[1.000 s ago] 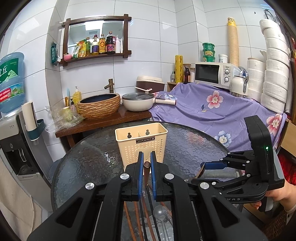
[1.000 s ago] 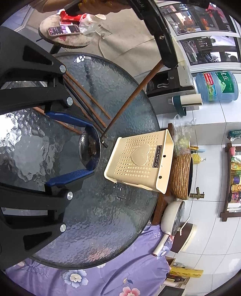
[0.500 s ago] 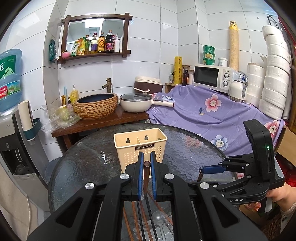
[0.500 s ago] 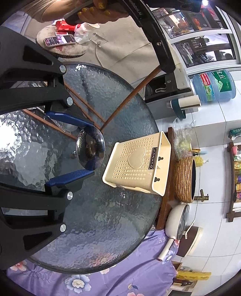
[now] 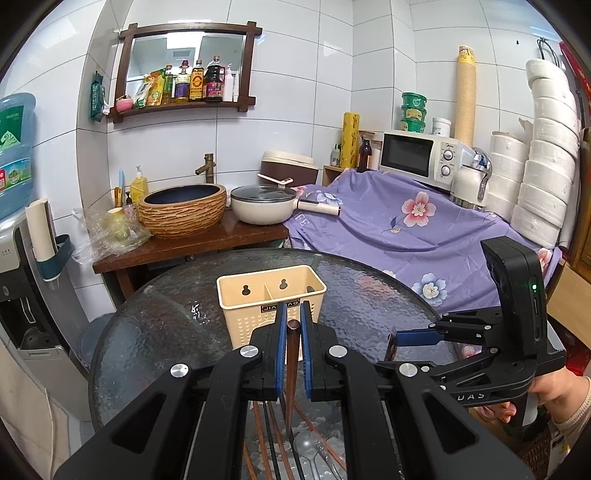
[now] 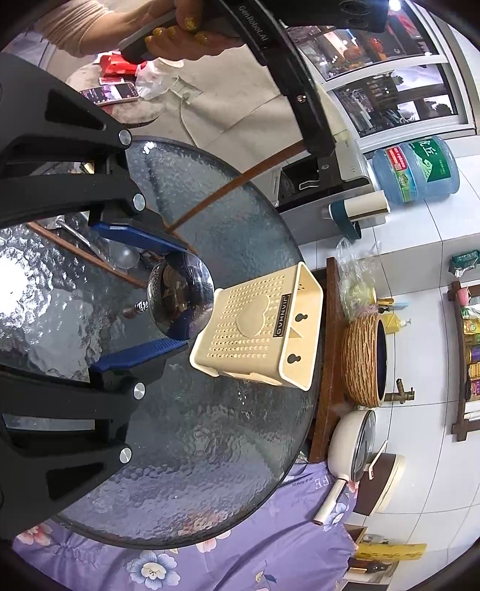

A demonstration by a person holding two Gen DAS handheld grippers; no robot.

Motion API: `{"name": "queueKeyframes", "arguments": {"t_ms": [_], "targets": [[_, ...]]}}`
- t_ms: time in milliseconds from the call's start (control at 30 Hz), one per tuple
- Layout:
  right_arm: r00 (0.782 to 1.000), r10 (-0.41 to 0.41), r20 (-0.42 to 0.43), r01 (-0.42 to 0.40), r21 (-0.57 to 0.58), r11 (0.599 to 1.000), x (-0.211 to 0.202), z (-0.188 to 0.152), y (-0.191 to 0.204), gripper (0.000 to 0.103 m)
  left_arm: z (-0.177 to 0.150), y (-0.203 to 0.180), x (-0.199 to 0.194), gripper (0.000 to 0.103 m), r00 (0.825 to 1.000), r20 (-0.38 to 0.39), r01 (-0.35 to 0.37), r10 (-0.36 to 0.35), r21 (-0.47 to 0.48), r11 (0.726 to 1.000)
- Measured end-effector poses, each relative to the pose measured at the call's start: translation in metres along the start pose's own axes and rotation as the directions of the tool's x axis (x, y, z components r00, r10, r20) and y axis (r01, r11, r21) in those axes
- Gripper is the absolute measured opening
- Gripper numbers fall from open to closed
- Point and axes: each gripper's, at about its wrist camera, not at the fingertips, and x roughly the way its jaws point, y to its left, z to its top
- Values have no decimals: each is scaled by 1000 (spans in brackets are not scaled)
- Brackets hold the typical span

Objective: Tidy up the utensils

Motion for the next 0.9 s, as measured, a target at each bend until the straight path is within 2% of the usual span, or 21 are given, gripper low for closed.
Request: {"name": "queueKeyframes", "arguments": {"t_ms": [333,600,767,900], "targets": [[999,15,30,-15,8,1000,-15,35,-2,48,25,5,-3,7,999,22,27,-27,-19,999],[995,23,100,-23,5,1000,-49,94,2,48,92,21,-25,7,994,96,62,-55,-70,996],[991,7,137,-7,-1,1000,-63,134,3,48,140,30,-35,7,987,159,19,-4,-91,996],[991,-11,136,11,1,1000,-56,158,3,48,169,41,-28,7,982,186,-18,40,-117,993]]}}
